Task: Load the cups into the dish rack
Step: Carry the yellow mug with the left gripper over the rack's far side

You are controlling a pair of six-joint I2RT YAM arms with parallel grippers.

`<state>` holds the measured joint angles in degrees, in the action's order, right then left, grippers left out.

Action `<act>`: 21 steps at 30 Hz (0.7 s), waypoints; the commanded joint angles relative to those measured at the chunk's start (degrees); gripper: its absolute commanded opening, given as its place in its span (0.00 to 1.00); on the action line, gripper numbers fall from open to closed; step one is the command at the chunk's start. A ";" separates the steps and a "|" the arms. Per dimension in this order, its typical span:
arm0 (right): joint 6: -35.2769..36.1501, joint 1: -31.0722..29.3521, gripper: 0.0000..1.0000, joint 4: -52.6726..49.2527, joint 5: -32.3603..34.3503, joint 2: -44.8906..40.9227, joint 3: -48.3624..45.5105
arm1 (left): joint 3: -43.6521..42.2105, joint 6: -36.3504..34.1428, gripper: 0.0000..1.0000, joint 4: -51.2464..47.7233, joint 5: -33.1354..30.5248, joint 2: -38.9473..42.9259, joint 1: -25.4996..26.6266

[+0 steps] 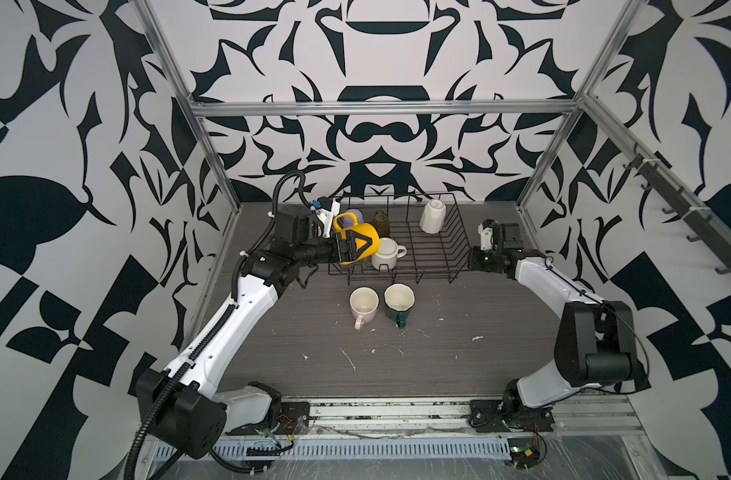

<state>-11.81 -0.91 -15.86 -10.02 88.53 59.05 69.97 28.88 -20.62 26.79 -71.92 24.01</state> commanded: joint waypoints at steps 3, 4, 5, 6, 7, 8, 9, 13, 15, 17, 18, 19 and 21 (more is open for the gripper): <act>-2.35 -0.69 0.11 -0.37 3.43 -2.38 -1.69 | 1.22 -0.24 0.00 3.75 0.79 1.38 -0.11; -2.16 -0.91 0.12 -0.49 3.47 -2.52 -1.89 | 1.27 -0.23 0.00 3.85 0.78 1.27 -0.10; -2.05 -1.11 0.11 -0.58 3.51 -2.69 -2.12 | 1.30 -0.23 0.00 3.93 0.80 1.14 -0.18; -2.07 -1.29 0.12 -0.65 3.52 -2.83 -2.39 | 1.38 -0.18 0.00 3.93 0.70 1.00 -0.15; -2.02 -1.50 0.11 -0.72 3.53 -3.09 -2.60 | 1.54 -0.15 0.00 3.93 0.59 0.78 -0.17; -2.03 -1.64 0.12 -0.75 3.44 -3.39 -2.85 | 1.77 -0.14 0.00 3.84 0.44 0.51 -0.18; -2.05 -1.77 0.12 -0.75 3.43 -3.59 -3.10 | 2.04 -0.14 0.00 3.72 0.11 0.19 -0.14; -2.34 -1.85 0.18 -1.36 2.74 -4.90 -3.24 | 4.36 -0.16 0.00 2.25 -1.42 -2.72 -0.13; -2.49 -1.88 0.26 -1.90 2.45 -5.80 -2.94 | 6.04 -0.47 0.00 1.15 -1.73 -4.08 -0.05; -2.44 -1.85 0.35 -2.72 2.53 -6.89 -2.59 | 7.72 -0.92 0.00 0.23 -2.63 -5.51 0.32; -2.50 -1.85 0.38 -2.94 2.47 -7.45 -2.45 | 8.56 -1.21 0.00 -0.35 -3.17 -6.14 0.53; -2.60 -1.89 0.41 -3.16 2.56 -8.03 -2.32 | 9.54 -1.58 0.00 -1.02 -3.79 -6.96 0.91; -2.83 -1.86 0.46 -3.68 2.81 -9.28 -1.97 | 11.68 -2.44 0.00 -2.58 -4.98 -8.75 1.81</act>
<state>-14.06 -2.50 -18.50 -8.10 82.06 55.75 77.17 28.32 -23.51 23.20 -80.16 24.82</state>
